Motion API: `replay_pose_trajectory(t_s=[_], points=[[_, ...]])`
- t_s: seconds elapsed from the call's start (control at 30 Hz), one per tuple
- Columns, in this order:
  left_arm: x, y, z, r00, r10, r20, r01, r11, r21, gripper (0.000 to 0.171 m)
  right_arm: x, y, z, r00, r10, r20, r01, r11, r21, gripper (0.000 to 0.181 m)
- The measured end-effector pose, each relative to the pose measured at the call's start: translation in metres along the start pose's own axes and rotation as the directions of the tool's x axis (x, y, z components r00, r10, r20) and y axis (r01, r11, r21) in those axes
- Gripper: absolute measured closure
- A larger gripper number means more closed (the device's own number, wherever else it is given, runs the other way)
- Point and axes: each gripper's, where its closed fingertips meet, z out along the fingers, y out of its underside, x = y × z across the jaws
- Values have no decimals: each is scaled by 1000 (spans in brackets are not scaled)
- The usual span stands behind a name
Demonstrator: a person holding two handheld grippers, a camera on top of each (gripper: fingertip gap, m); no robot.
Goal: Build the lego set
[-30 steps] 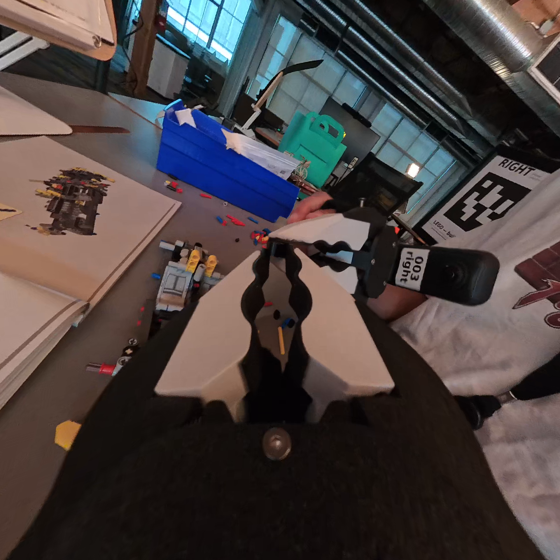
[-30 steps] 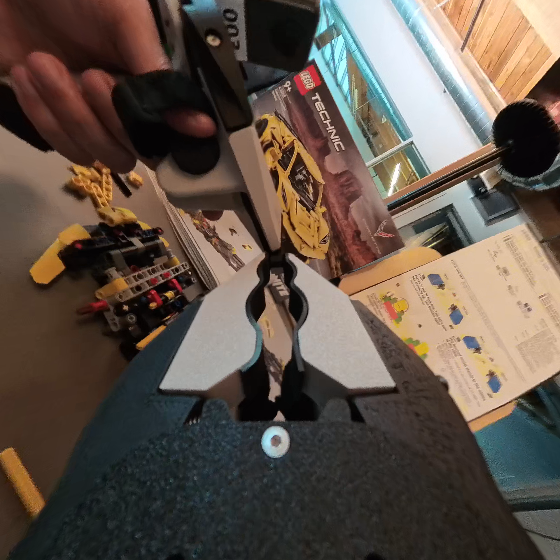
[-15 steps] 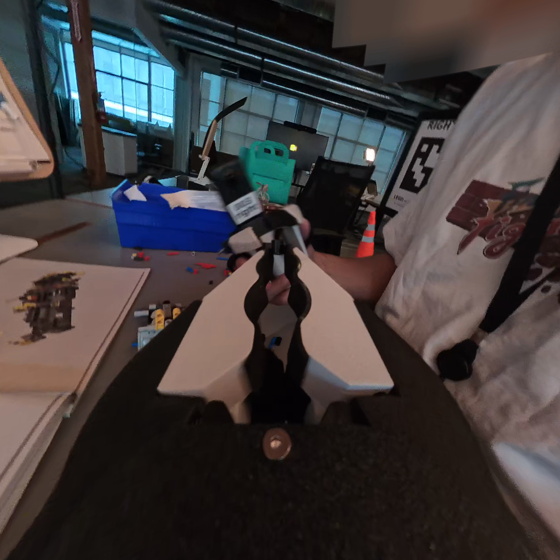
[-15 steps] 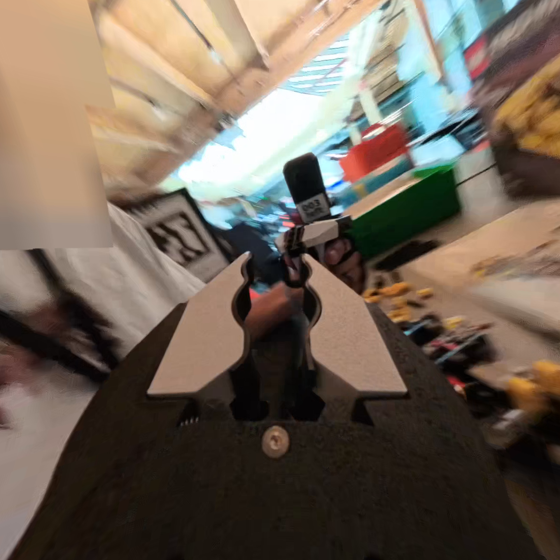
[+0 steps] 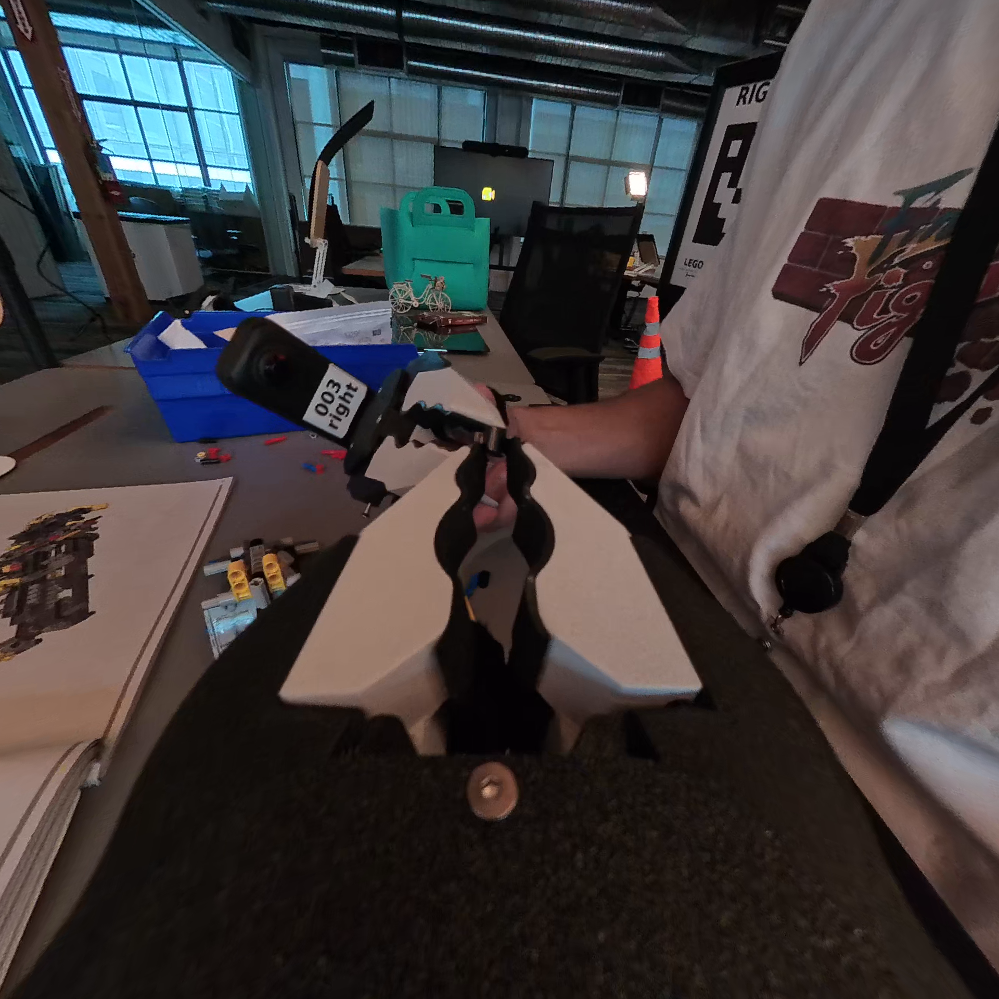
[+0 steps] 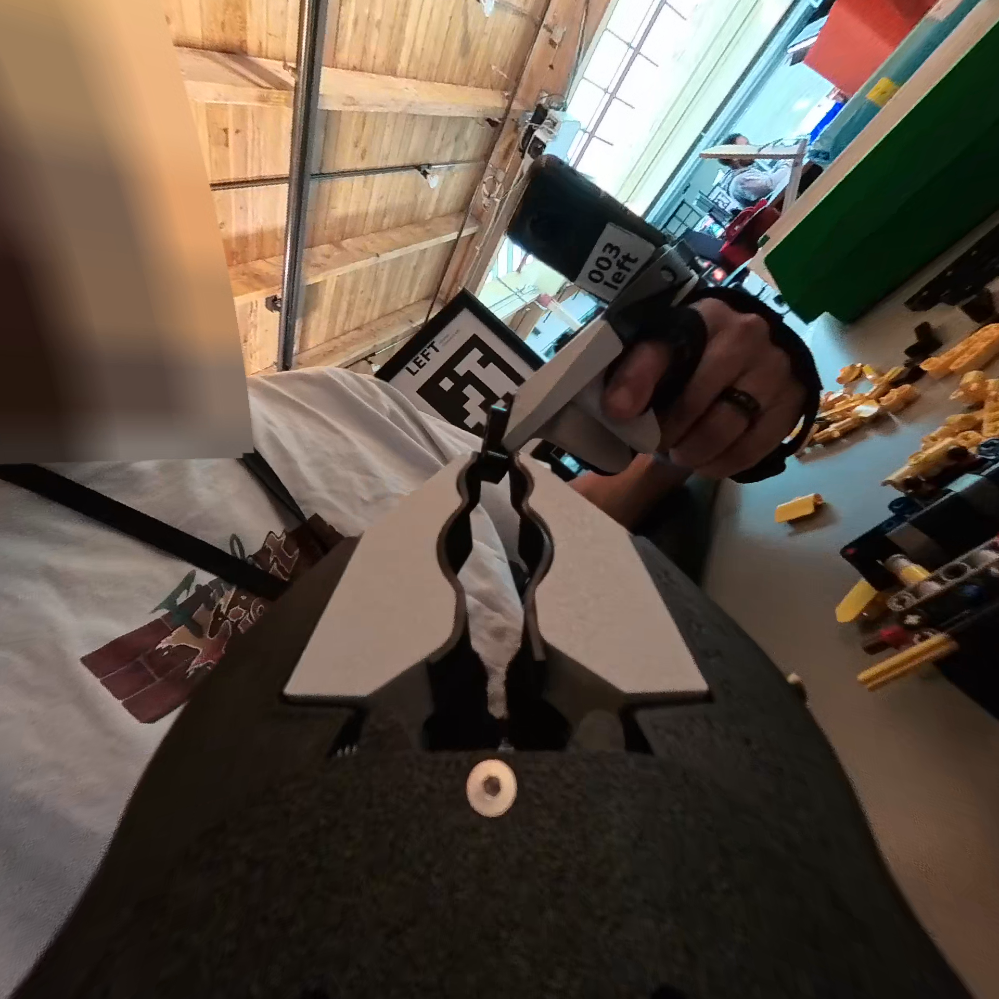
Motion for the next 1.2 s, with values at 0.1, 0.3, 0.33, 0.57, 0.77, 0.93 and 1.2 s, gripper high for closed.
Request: replay_pose_trajectory(t_s=[0.1, 0.3, 0.33, 0.57, 0.77, 0.93, 1.2], points=[[-14, 5, -1, 996, -71, 55, 73, 997, -24, 168, 9, -9, -9, 997, -28, -67, 32, 998, 56, 174], [-34, 23, -2, 969, -201, 142, 216, 972, -93, 149, 15, -31, -26, 932, -247, -265, 283, 953, 106, 174], [-36, 25, -1, 963, -229, 146, 244, 965, -95, 145, 19, -35, -29, 902, -291, -318, 338, 936, 100, 174], [-47, 43, 8, 961, -5, 277, 72, 970, -232, 135, 44, -14, -28, 882, -254, -396, 251, 966, -62, 174], [-30, 54, 17, 980, -93, 178, 139, 953, -268, 158, 42, 6, -38, 810, -411, -419, 275, 896, -348, 174], [-26, 44, 16, 970, -214, 118, 234, 953, -191, 160, 36, 6, -36, 773, -500, -389, 340, 846, -412, 174], [-55, 46, 8, 950, 14, 311, 59, 973, -224, 167, 35, -16, -43, 743, -476, -470, 395, 879, -265, 150]])
